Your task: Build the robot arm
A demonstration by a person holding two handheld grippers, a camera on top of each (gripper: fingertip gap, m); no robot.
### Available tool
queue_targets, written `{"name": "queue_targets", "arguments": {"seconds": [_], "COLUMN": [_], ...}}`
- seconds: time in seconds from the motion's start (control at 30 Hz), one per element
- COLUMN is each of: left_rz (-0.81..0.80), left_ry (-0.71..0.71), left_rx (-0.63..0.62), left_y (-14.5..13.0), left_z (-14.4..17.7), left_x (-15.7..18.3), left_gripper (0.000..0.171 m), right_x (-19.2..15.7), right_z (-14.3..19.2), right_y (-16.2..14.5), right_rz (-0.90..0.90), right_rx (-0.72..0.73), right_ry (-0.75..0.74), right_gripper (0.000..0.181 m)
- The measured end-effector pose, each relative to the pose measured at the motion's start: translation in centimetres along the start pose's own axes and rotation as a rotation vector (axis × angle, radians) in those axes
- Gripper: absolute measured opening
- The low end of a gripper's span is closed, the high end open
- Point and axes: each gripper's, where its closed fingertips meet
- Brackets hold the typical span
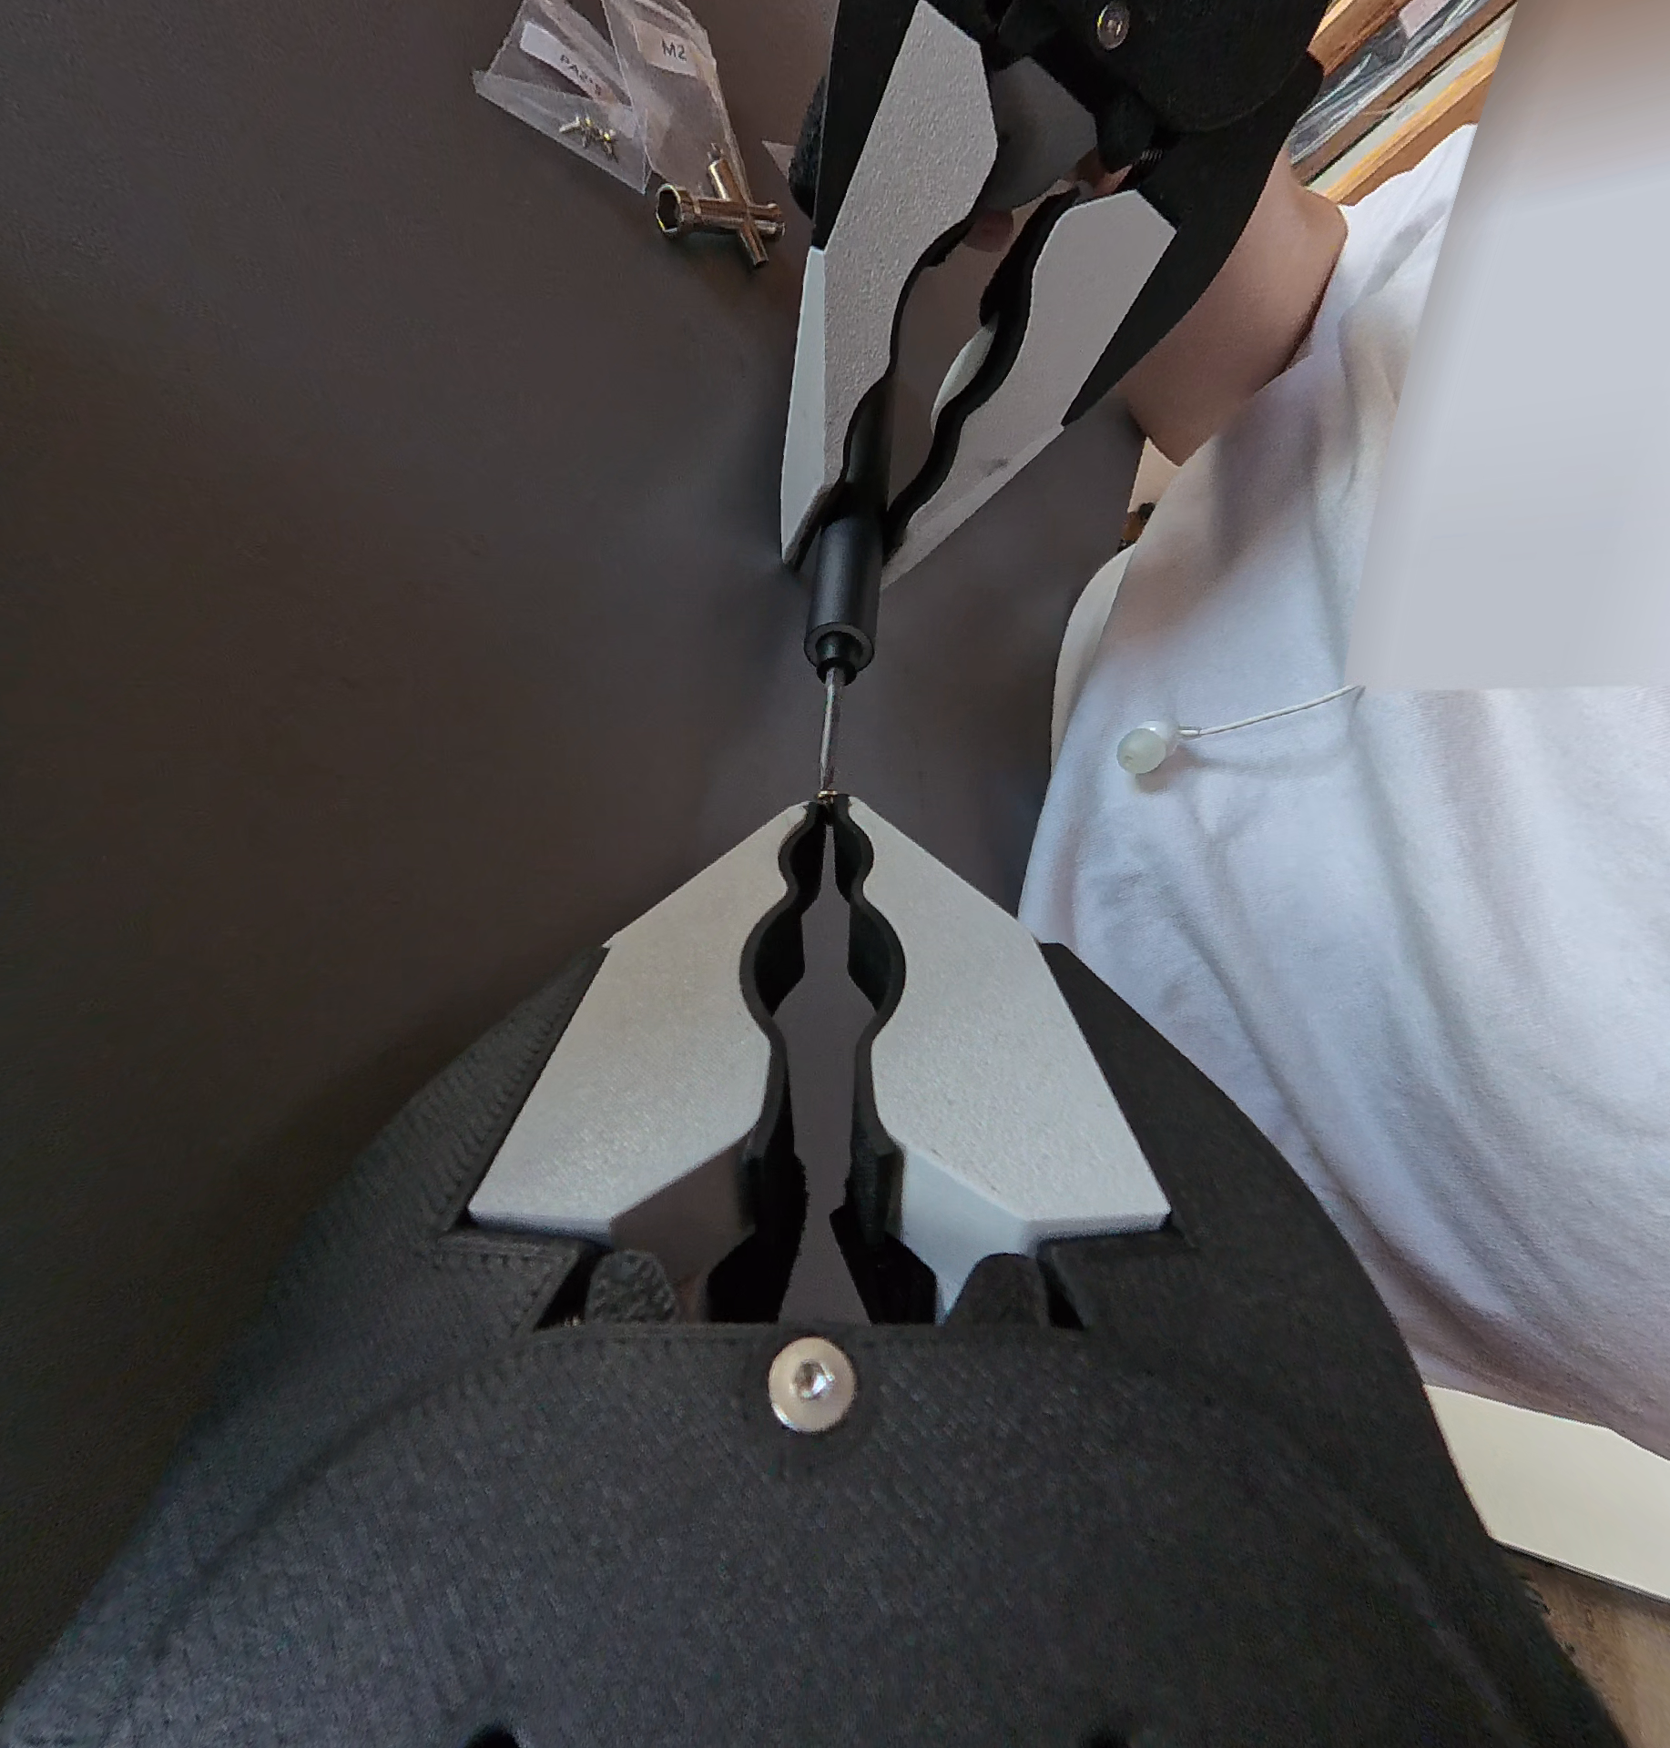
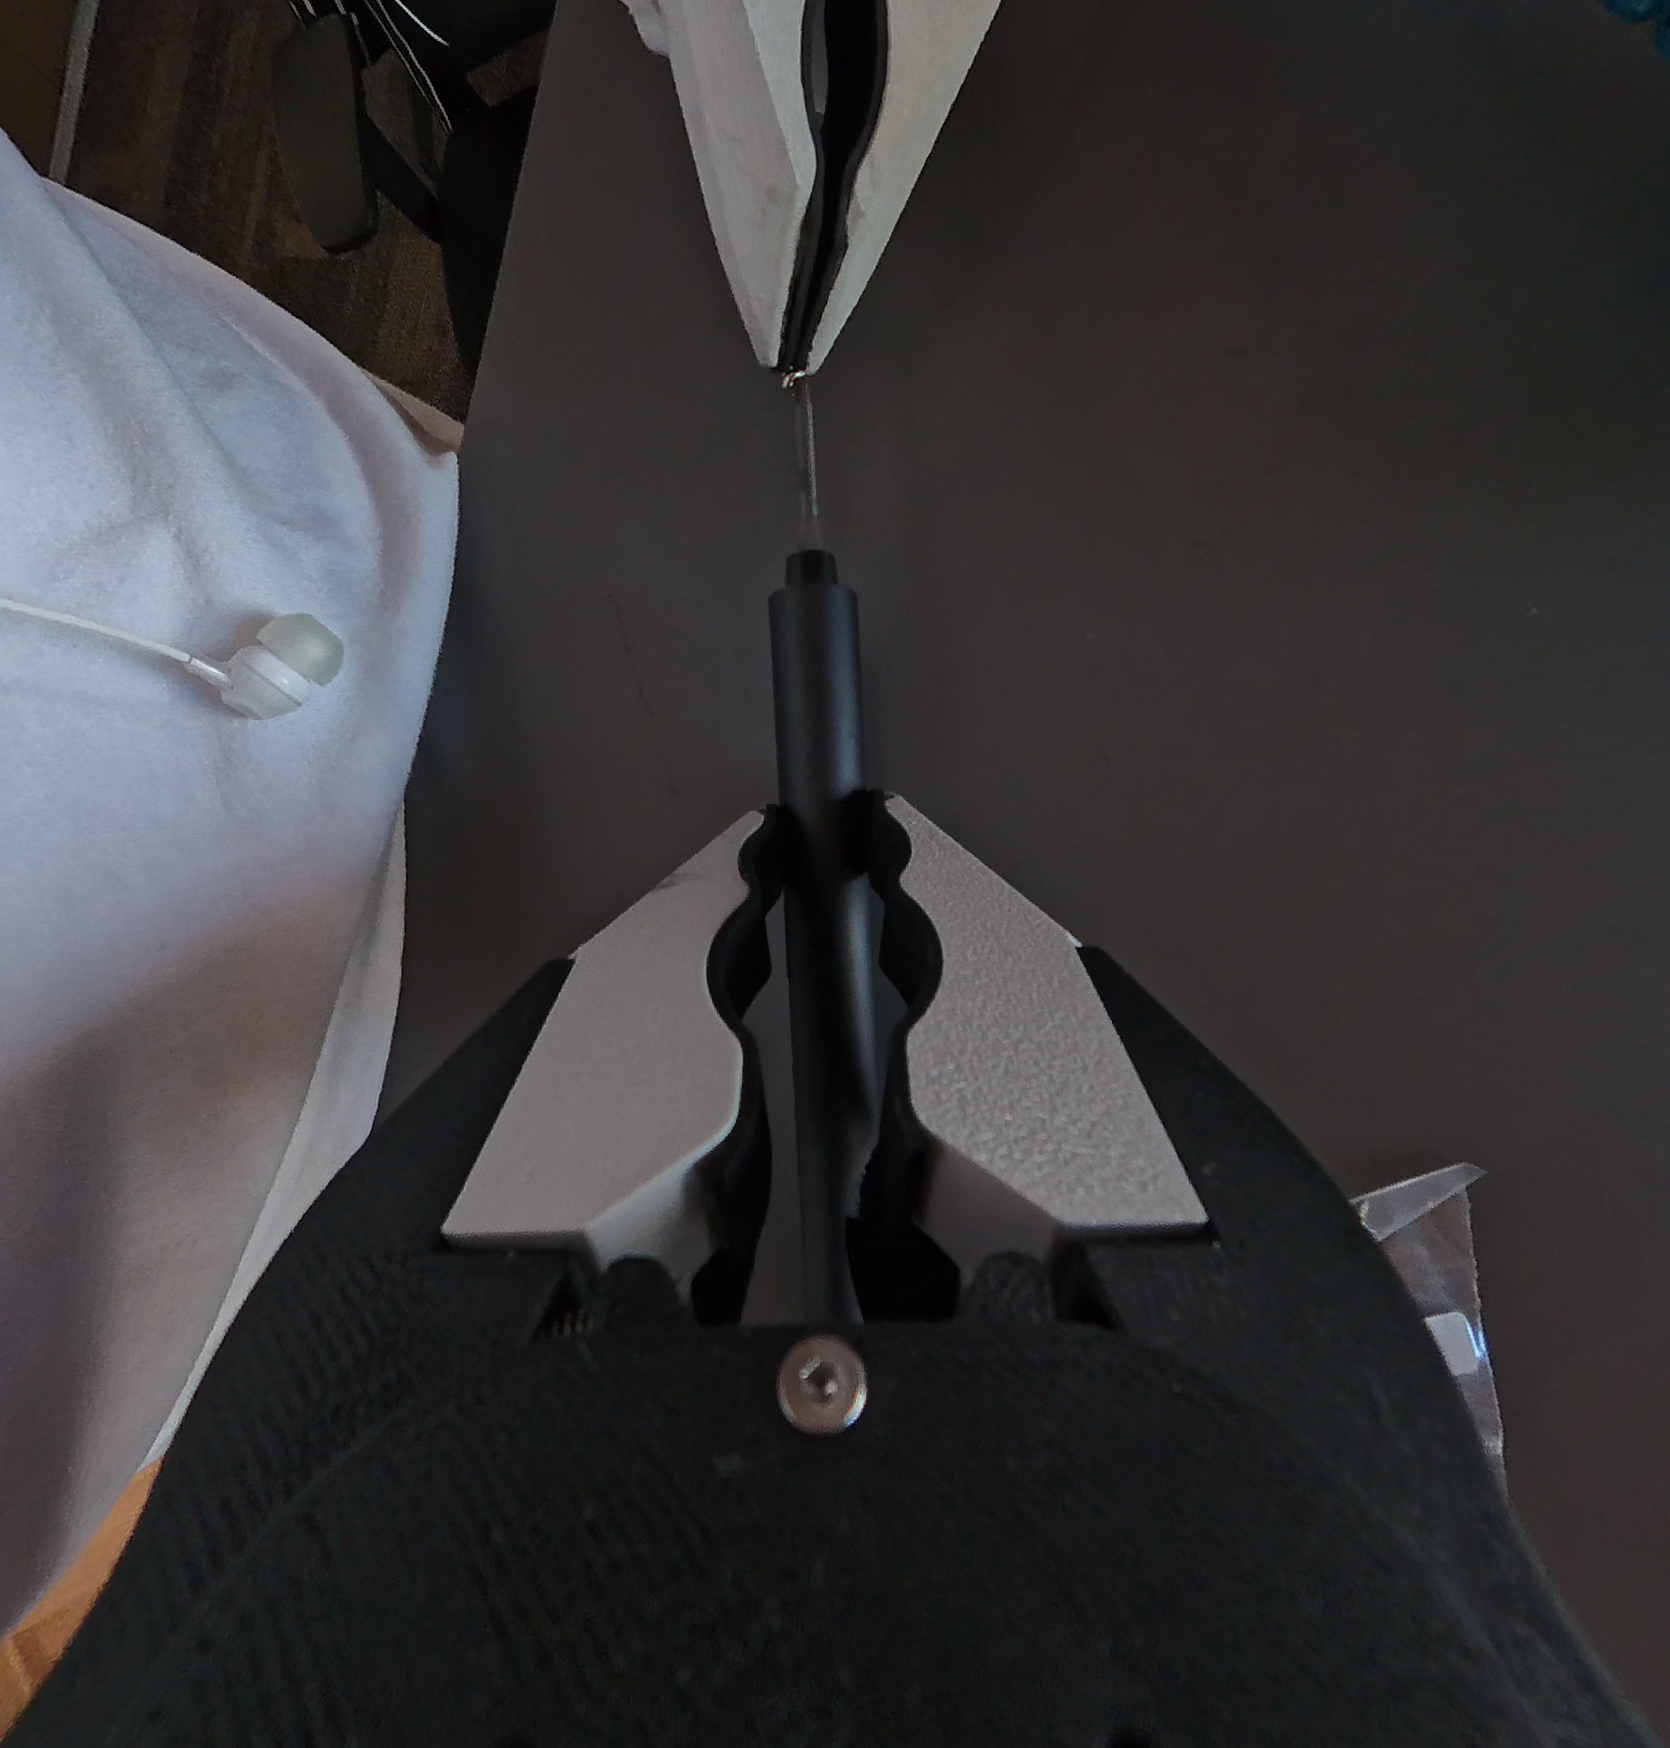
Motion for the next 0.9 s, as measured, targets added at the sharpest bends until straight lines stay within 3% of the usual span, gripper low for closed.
{"name": "queue_targets", "arguments": {"seconds": [0.9], "left_rz": [0.013], "left_ry": [-0.028], "left_rx": [-0.021], "left_y": [0.11], "left_z": [0.04], "left_x": [0.4], "left_gripper": [0.0], "right_x": [-0.53], "right_z": [-0.08], "right_y": [-0.05], "right_rz": [0.069], "right_rx": [0.004], "right_ry": [0.01], "right_gripper": [0.018]}}
Point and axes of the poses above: each gripper's, where its closed fingertips meet, z back along the fingers, y out of its top, x = y × z across the jaws, and after that the axes turned 11 degrees about x, right-handed
